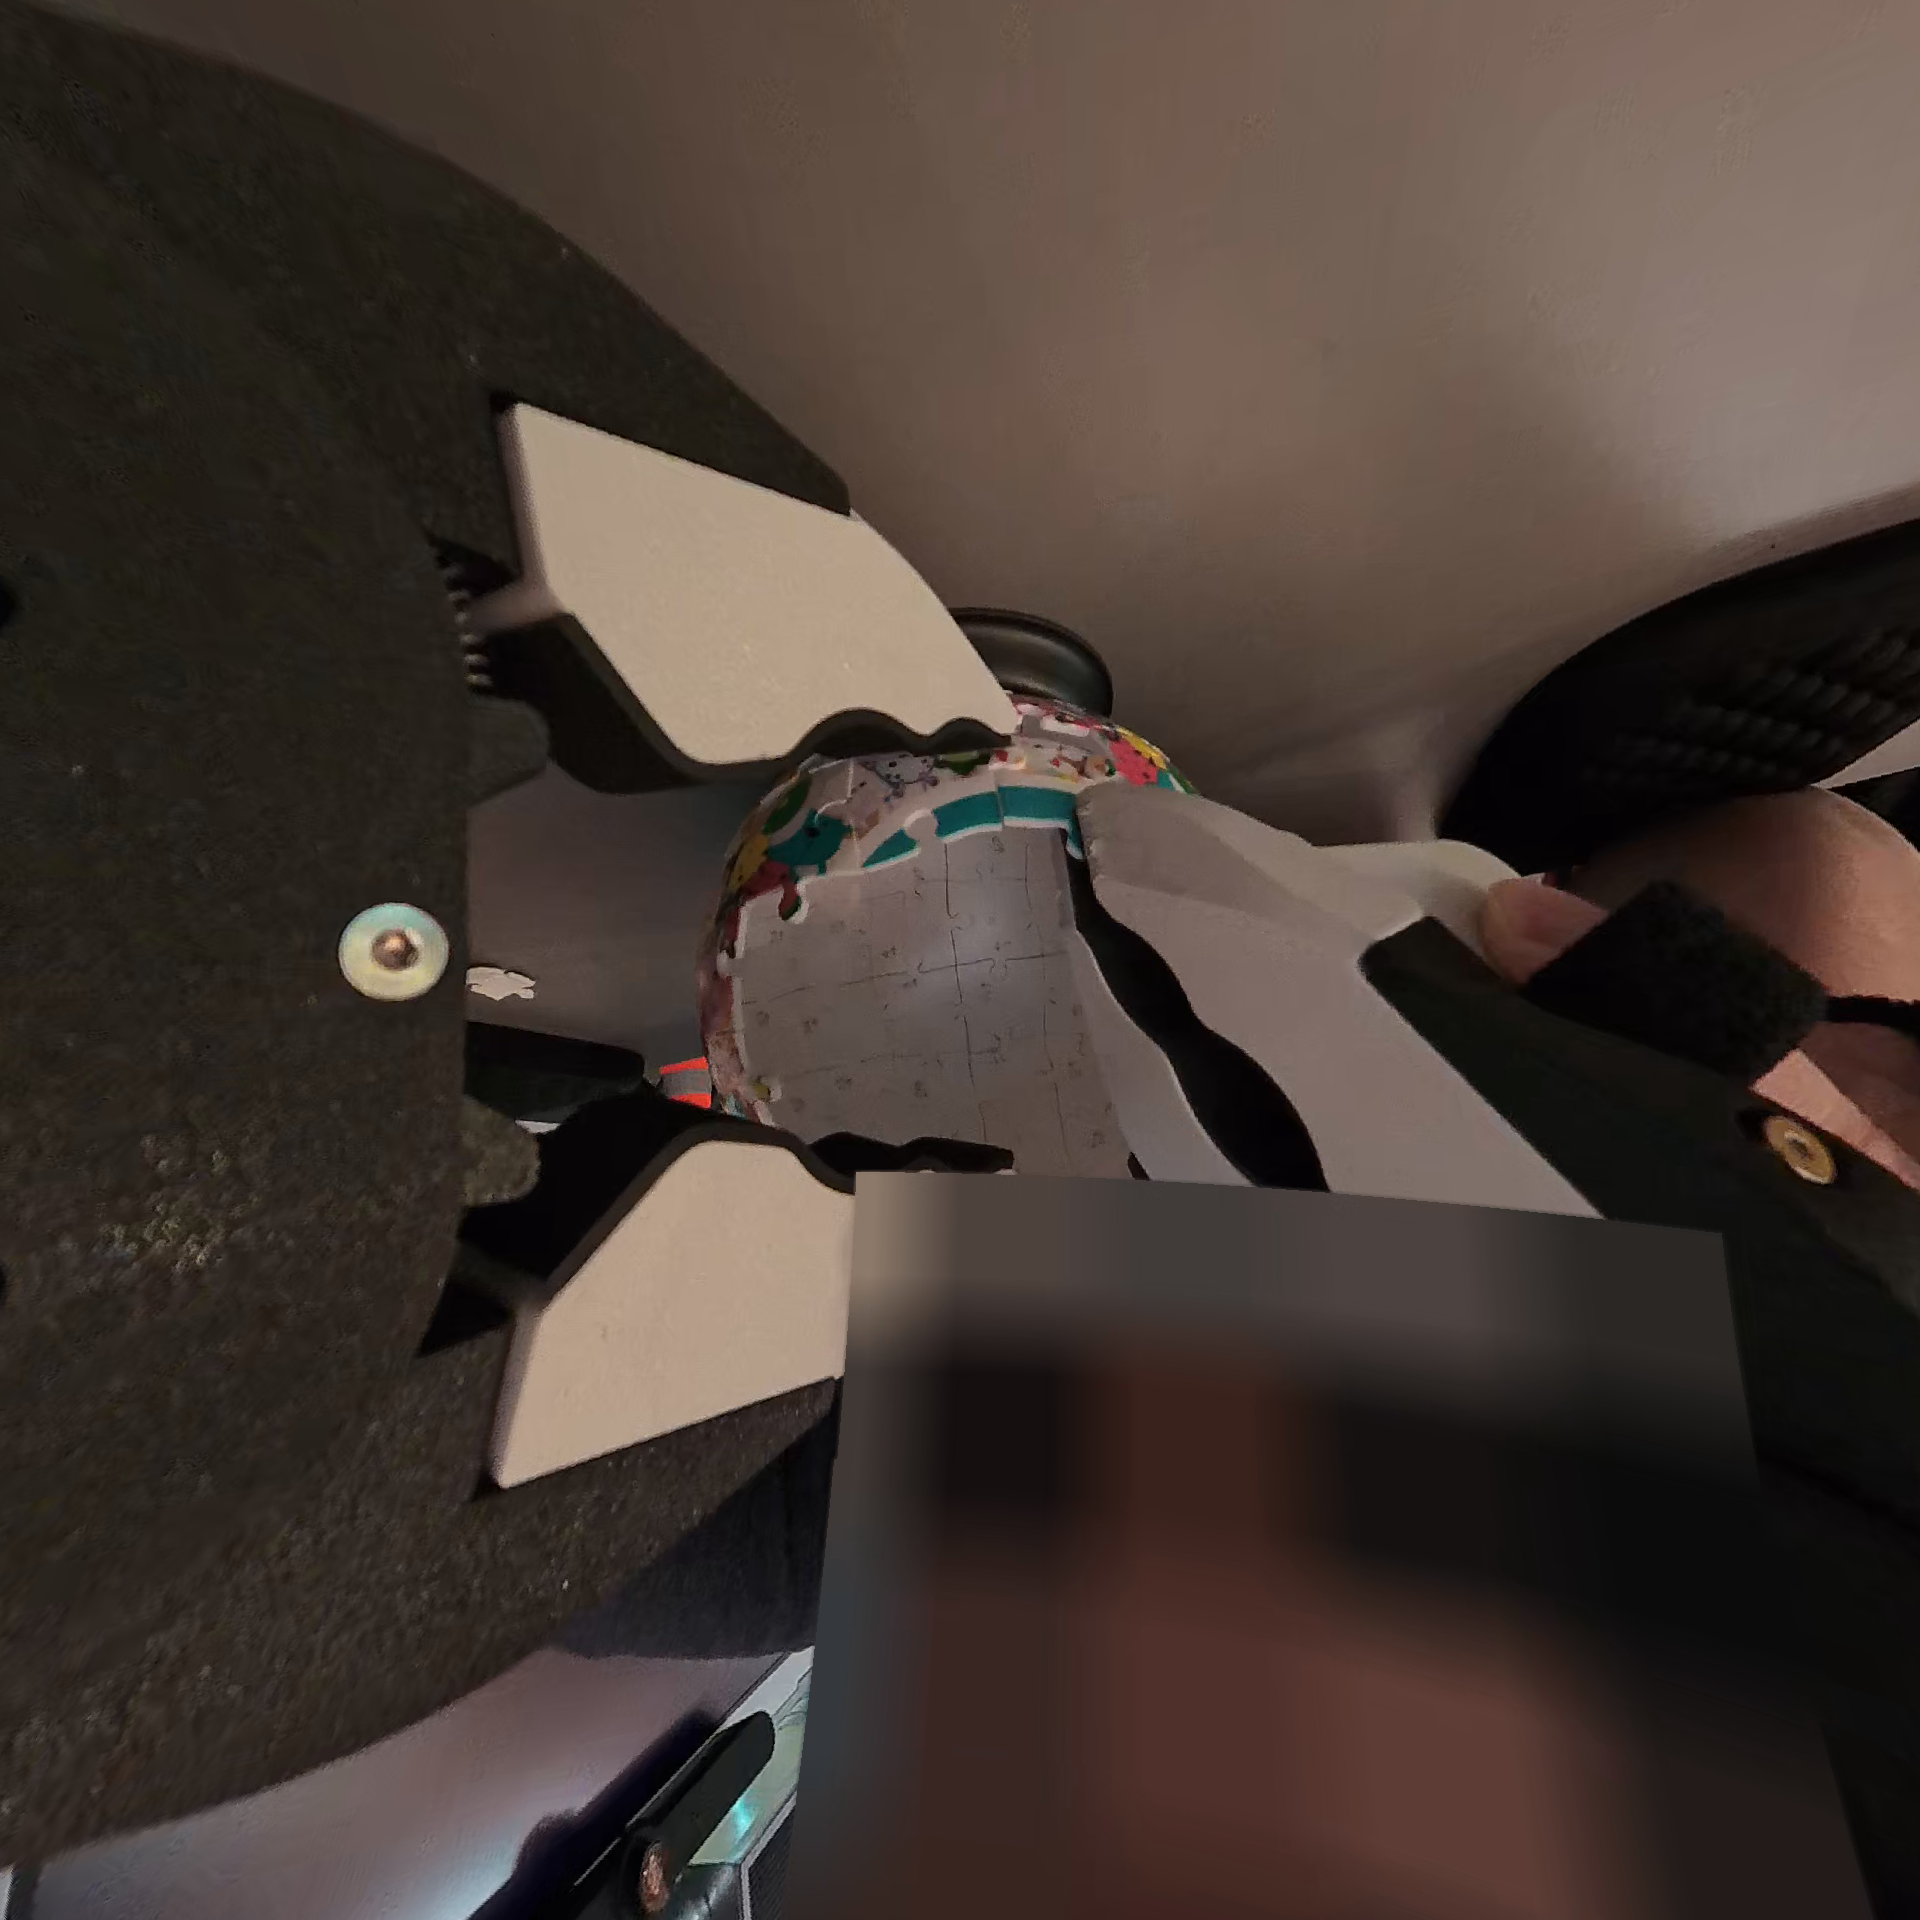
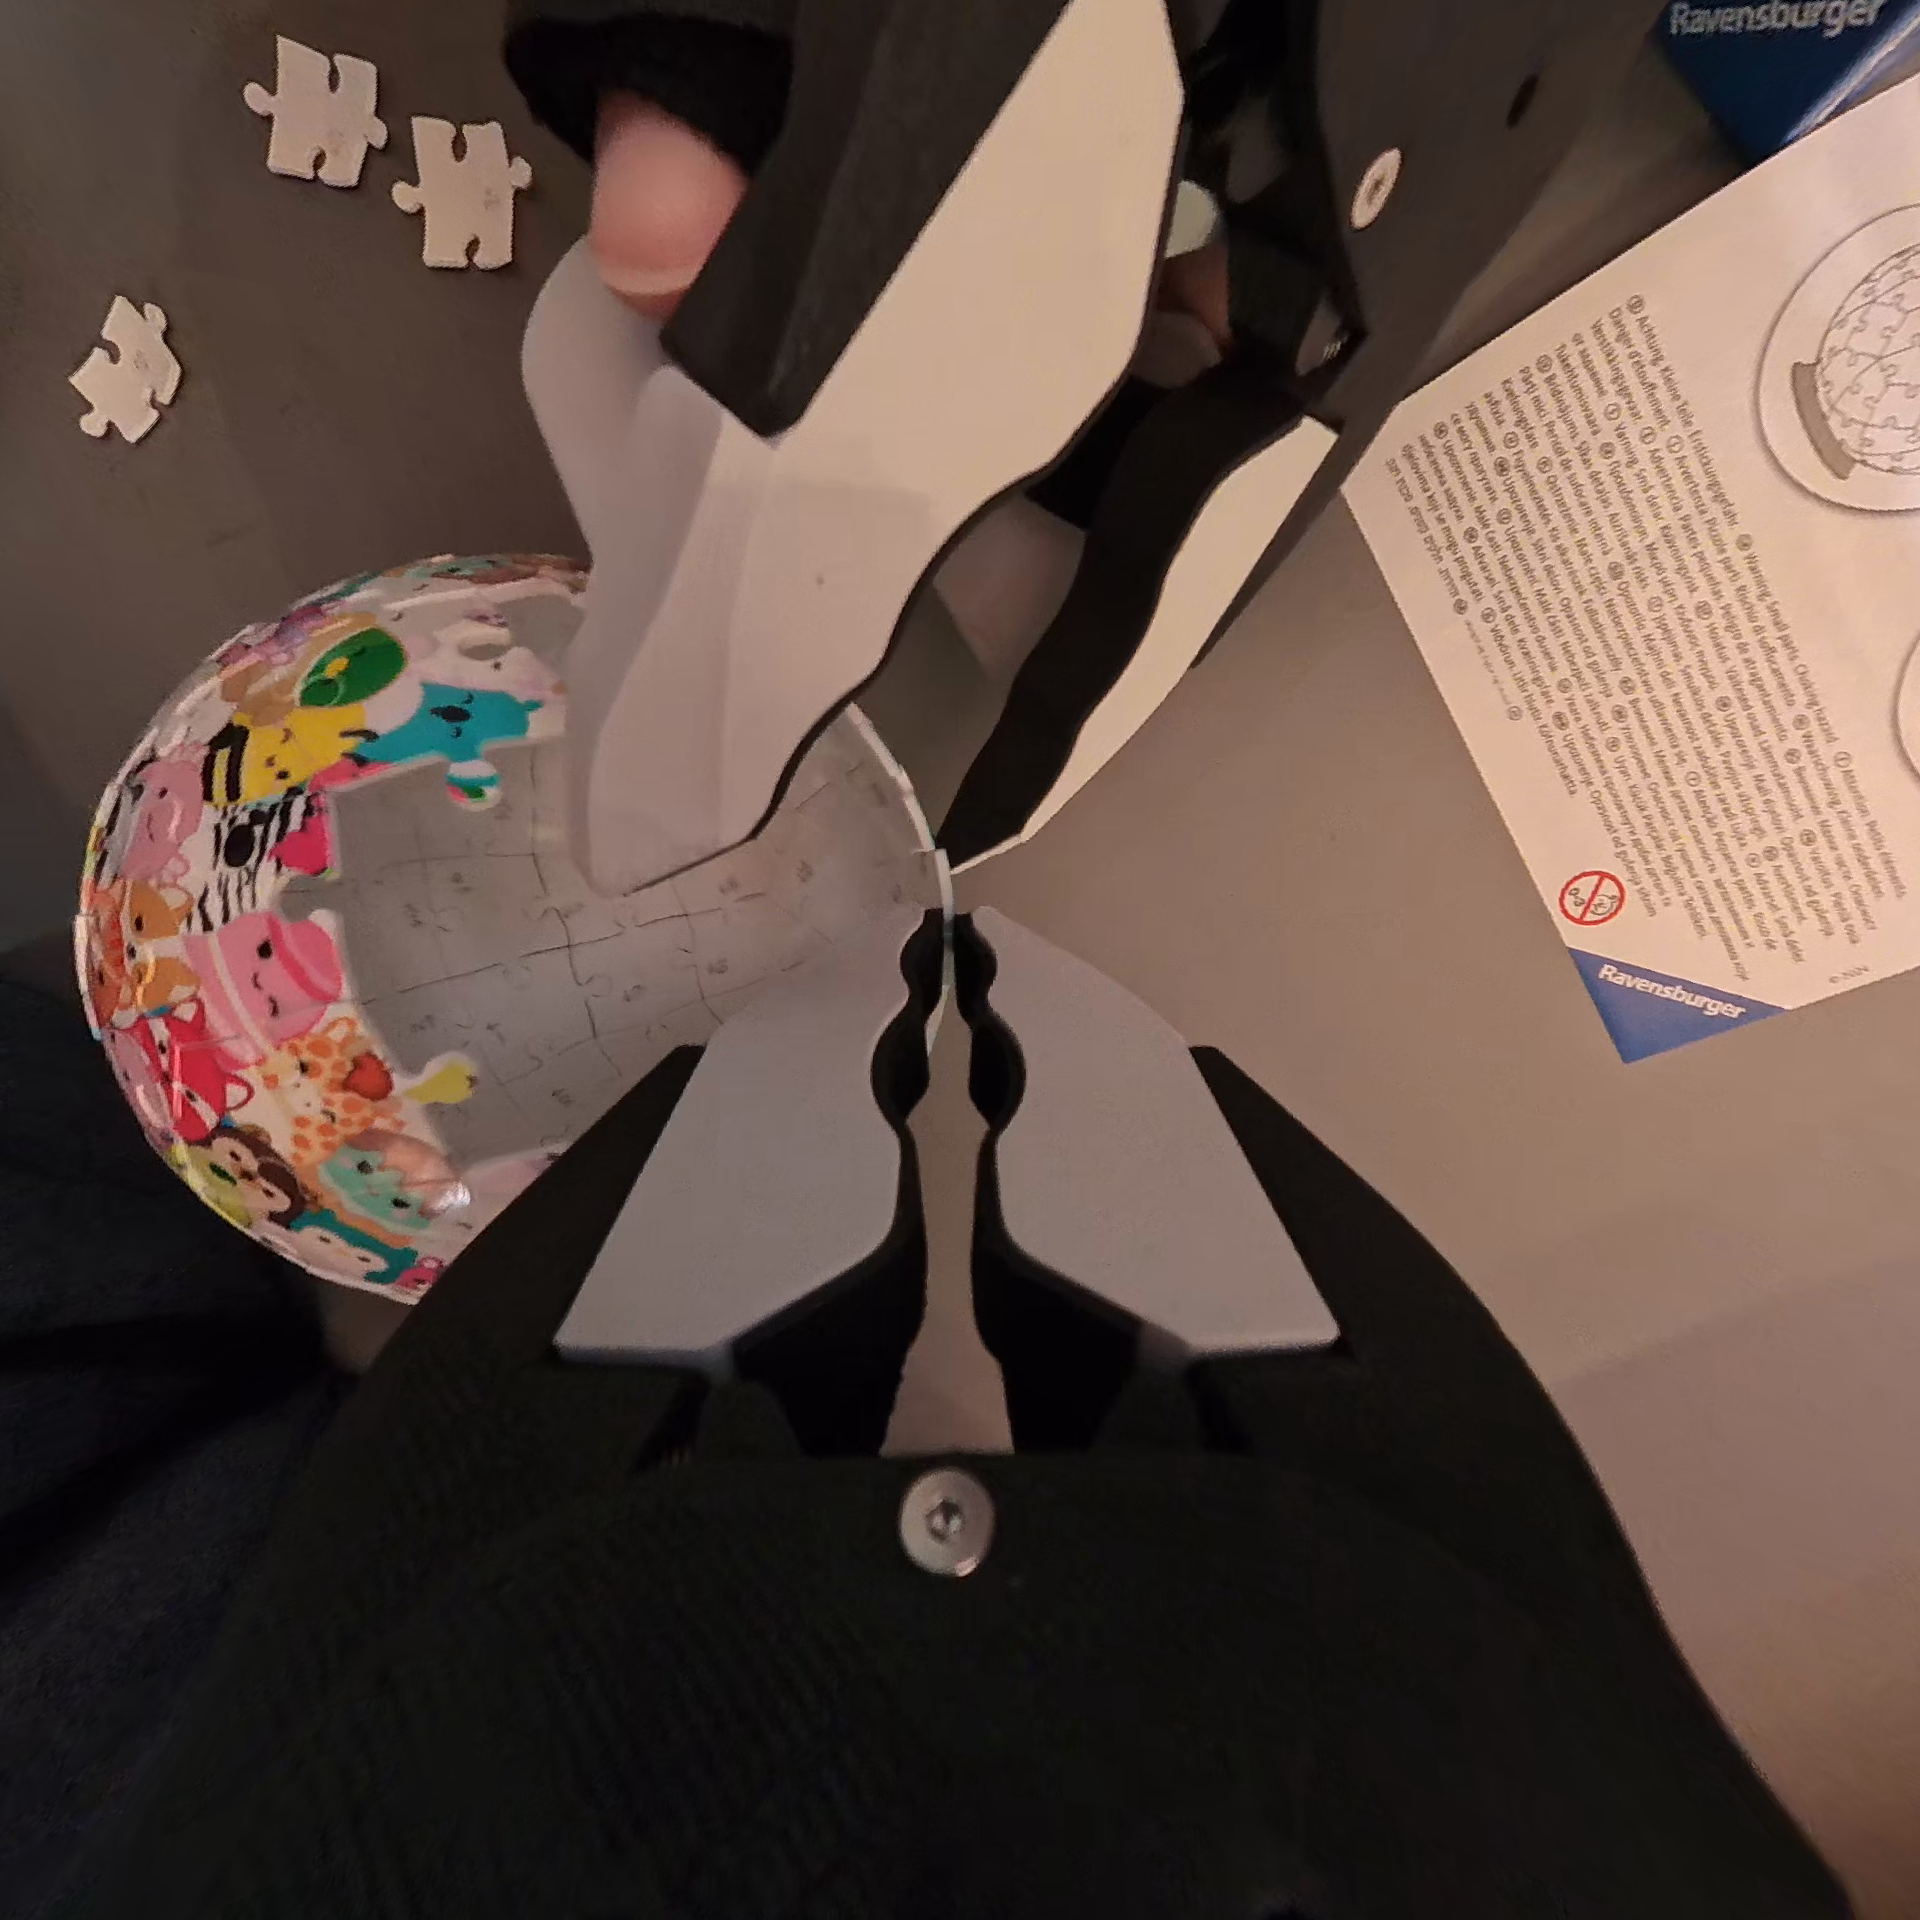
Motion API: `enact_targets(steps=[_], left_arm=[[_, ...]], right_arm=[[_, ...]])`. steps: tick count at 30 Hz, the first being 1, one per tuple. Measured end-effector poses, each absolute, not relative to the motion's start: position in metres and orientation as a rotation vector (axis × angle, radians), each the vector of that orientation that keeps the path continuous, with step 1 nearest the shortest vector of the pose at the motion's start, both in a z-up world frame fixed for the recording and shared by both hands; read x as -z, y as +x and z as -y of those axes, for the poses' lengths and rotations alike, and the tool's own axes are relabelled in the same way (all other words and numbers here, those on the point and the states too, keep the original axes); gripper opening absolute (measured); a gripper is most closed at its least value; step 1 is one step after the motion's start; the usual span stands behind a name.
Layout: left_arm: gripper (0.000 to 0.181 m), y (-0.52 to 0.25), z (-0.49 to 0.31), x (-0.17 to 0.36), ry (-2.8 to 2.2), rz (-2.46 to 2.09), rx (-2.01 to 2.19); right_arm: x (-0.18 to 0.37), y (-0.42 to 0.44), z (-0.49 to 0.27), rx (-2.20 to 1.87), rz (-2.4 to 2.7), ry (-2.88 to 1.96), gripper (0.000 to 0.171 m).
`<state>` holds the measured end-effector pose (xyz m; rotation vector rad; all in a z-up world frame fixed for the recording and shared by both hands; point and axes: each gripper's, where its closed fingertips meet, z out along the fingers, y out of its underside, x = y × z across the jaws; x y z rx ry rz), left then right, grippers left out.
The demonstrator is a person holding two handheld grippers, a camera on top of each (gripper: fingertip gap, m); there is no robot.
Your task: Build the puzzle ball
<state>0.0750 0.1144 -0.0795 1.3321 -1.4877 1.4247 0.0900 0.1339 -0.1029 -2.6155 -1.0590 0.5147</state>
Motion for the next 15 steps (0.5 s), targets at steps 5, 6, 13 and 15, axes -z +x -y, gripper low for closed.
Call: enact_targets(steps=[5, 6, 13, 15], left_arm=[[0.069, 0.0751, -0.1142, 0.081, 1.332, 1.512, -1.428], [0.069, 0.075, -0.1142, 0.0812, 1.332, 1.519, -1.428], [0.067, 0.0746, -0.1152, 0.0826, 1.334, 1.543, -1.434], [0.066, 0.0745, -0.1148, 0.0828, 1.33, 1.54, -1.432]], right_arm=[[0.1035, 0.0909, -0.135, -0.507, 1.027, -2.63, 0.003], [0.1035, 0.0909, -0.1353, -0.502, 1.024, -2.631, 0.003], [0.1039, 0.0913, -0.1378, -0.518, 0.985, -2.638, 0.003], [0.1033, 0.0903, -0.1374, -0.523, 0.984, -2.634, 0.003]])
